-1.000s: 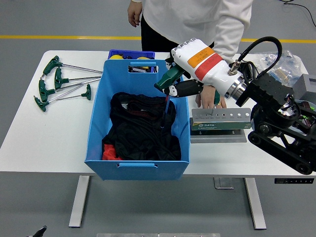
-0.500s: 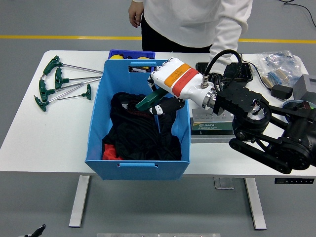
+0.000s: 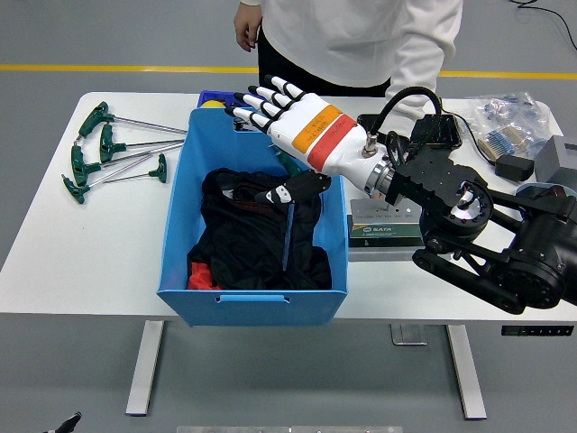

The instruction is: Lift tool from toolbox,place it in box,lift tool from toolbox,place it in box

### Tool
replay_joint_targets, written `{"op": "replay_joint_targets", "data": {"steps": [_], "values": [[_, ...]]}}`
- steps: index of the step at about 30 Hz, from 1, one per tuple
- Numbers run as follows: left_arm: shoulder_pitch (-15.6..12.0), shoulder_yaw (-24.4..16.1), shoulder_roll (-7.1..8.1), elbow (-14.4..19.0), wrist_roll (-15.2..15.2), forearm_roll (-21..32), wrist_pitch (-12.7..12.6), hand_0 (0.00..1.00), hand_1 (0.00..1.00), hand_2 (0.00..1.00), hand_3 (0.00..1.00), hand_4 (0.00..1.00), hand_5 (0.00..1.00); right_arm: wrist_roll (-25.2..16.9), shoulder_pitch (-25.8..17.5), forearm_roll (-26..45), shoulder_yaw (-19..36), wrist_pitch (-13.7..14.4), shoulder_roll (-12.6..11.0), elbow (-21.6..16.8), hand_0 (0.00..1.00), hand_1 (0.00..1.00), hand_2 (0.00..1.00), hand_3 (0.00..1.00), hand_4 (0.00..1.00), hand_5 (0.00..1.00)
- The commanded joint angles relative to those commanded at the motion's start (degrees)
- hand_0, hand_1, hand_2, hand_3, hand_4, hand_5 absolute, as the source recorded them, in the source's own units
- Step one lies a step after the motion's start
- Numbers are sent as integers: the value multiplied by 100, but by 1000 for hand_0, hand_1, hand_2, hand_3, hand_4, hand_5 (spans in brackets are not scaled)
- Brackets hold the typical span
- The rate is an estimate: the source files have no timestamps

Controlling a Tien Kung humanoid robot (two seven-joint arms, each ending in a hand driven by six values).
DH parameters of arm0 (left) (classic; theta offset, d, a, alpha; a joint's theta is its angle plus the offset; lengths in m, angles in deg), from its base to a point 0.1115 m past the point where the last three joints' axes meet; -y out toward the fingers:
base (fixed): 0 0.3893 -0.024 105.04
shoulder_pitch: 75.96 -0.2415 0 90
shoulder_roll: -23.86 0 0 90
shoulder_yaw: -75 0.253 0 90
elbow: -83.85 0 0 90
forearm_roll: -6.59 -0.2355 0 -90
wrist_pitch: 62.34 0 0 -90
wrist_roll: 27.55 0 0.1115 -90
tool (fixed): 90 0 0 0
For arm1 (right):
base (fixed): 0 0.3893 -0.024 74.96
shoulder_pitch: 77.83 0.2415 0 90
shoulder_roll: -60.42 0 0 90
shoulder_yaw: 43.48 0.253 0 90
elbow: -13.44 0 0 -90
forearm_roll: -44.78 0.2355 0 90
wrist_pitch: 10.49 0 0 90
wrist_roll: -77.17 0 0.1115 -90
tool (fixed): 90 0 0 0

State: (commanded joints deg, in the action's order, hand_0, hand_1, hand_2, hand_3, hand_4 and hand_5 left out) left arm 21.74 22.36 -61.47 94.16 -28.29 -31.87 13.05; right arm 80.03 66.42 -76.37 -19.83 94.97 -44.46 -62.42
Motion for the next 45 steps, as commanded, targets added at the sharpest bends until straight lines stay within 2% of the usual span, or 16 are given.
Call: {"op": "replay_joint_targets", "data": {"steps": [7,8,13,14,19,20,25,26,37,38,43,44,45], "values": [[2,-2,-8,0,11,21,-7,768,779,800,706,696,573,79,-108,122,280,-153,-109,82,998,973,974,956,998,640],[5,10,-9,0,14,36,-8,769,780,800,704,696,573,68,-126,155,319,-167,-144,101,998,921,916,885,998,648],[16,31,-9,0,28,98,-8,769,780,800,704,696,573,98,-169,72,423,-357,-324,296,998,921,916,885,998,648],[16,28,-9,0,27,94,-8,770,779,798,704,696,573,98,-165,45,406,-368,-345,352,979,777,755,594,998,650],[17,18,-16,0,16,72,-7,770,779,798,704,696,573,18,-167,56,192,-391,-389,571,979,777,755,594,998,650],[17,21,-17,0,16,74,-7,770,778,799,704,696,574,6,-173,71,146,-402,-394,617,961,706,681,492,998,645],[20,41,-17,0,23,109,-8,770,778,799,704,696,574,-54,-240,195,-2,-453,-418,878,961,706,681,492,998,645],[21,43,-17,0,24,113,-8,770,777,798,705,696,574,-61,-255,210,-4,-459,-416,922,942,664,647,500,998,646],[30,65,-17,0,24,131,-7,771,777,798,704,697,574,-173,-284,357,-166,-460,-411,1476,931,645,636,485,998,646],[31,71,-16,0,24,136,-7,770,777,798,703,695,573,-179,-283,362,-181,-462,-420,1504,918,620,609,453,998,646],[29,54,-15,0,20,110,-7,770,777,798,703,695,573,-189,-295,372,-227,-487,-450,1636,918,620,609,453,998,646],[27,54,-14,0,20,110,-7,771,776,798,704,696,573,-191,-300,364,-231,-487,-454,1658,912,591,595,407,998,648],[25,51,-13,0,19,105,-6,771,776,798,704,696,573,-193,-304,362,-234,-487,-456,1674,912,591,595,407,998,648]]}}
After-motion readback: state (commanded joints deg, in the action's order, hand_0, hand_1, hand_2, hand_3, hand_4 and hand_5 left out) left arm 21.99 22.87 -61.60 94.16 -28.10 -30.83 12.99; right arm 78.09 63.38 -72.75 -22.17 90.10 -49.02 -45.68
